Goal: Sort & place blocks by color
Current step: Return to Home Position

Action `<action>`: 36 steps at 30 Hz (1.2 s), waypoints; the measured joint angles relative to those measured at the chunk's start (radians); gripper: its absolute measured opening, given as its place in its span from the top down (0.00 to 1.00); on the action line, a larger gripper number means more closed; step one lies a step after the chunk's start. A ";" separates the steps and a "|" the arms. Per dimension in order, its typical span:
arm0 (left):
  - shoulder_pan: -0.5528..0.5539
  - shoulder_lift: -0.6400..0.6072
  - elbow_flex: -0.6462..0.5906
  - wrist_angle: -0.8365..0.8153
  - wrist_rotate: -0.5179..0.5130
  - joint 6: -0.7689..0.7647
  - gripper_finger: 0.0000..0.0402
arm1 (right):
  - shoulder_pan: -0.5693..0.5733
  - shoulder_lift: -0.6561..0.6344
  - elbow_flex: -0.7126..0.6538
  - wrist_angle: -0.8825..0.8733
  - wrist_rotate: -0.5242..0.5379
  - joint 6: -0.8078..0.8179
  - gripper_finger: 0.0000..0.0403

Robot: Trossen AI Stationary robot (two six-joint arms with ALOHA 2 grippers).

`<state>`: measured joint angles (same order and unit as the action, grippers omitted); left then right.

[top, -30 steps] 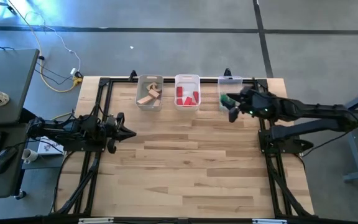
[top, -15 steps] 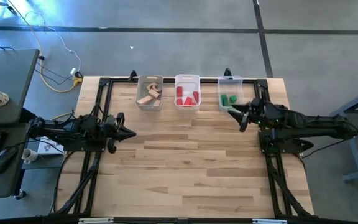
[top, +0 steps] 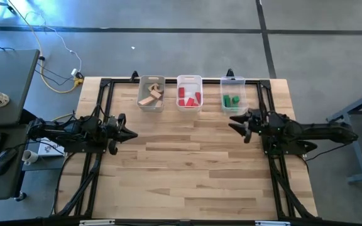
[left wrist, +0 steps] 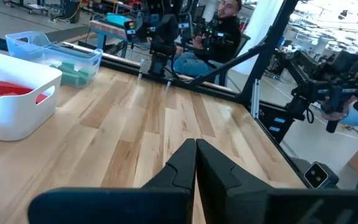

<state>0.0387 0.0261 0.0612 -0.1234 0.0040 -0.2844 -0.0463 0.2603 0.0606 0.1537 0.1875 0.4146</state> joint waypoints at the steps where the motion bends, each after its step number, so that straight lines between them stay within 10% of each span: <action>1: 0.000 0.000 0.000 0.000 0.000 0.000 1.00 | 0.000 -0.002 -0.016 0.020 -0.015 -0.017 0.49; 36: 0.000 0.000 0.000 0.000 0.000 0.000 1.00 | 0.000 0.001 -0.049 -0.091 0.215 -0.012 0.49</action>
<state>0.0387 0.0261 0.0616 -0.1238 0.0040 -0.2847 -0.0463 0.2611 0.0113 0.0628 0.4029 0.4024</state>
